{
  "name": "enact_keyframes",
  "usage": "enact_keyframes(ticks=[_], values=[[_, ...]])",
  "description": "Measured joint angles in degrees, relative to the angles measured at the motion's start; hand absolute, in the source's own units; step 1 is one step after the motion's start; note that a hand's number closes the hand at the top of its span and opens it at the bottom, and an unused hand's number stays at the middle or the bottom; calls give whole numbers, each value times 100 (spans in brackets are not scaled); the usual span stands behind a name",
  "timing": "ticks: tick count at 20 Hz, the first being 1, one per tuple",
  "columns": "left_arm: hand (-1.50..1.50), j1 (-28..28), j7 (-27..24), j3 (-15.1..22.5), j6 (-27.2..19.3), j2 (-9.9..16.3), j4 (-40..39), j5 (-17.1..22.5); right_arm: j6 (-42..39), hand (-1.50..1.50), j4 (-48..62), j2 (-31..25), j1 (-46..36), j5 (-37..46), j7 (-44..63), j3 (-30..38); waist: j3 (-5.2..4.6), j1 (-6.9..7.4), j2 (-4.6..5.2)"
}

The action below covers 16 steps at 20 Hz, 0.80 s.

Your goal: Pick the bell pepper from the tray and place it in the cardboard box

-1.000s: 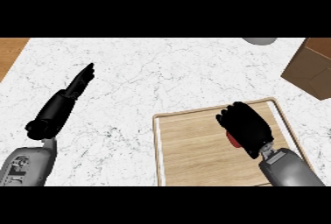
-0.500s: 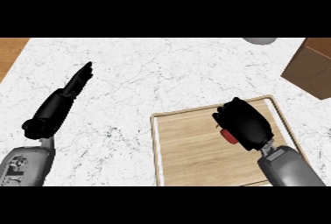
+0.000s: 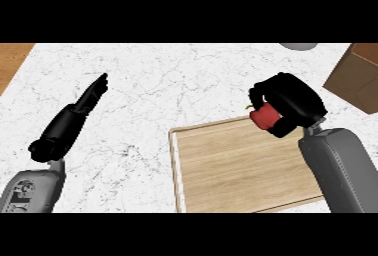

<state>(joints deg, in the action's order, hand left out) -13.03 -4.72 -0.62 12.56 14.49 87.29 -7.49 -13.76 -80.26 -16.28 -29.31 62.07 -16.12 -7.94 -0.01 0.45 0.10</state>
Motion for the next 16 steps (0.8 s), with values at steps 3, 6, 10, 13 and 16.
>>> enact_keyframes(ticks=[3, 6, 10, 13, 16], values=[[0, -28, -5, -74, 25, 3, -37, 22, -107, 150, -159, -87, -209, -188, -25, 313, -1, -24, -9], [0, 39, 60, -11, -17, -69, 45, -32, -259, 150, -392, -57, -465, -417, 377, 767, 0, -42, -23], [0, 118, 76, 29, -29, -98, 135, -70, -240, 150, -360, 36, -857, -733, 1096, 1560, 0, -33, -23], [0, 52, 91, -16, -28, -81, 95, -71, -187, 150, -200, -80, -1190, -872, 1536, 2092, -1, -32, -14], [0, 102, 69, 15, -14, -98, 152, -100, -22, 150, 261, -338, -1479, -972, 1669, 2554, -1, -1, -2]])
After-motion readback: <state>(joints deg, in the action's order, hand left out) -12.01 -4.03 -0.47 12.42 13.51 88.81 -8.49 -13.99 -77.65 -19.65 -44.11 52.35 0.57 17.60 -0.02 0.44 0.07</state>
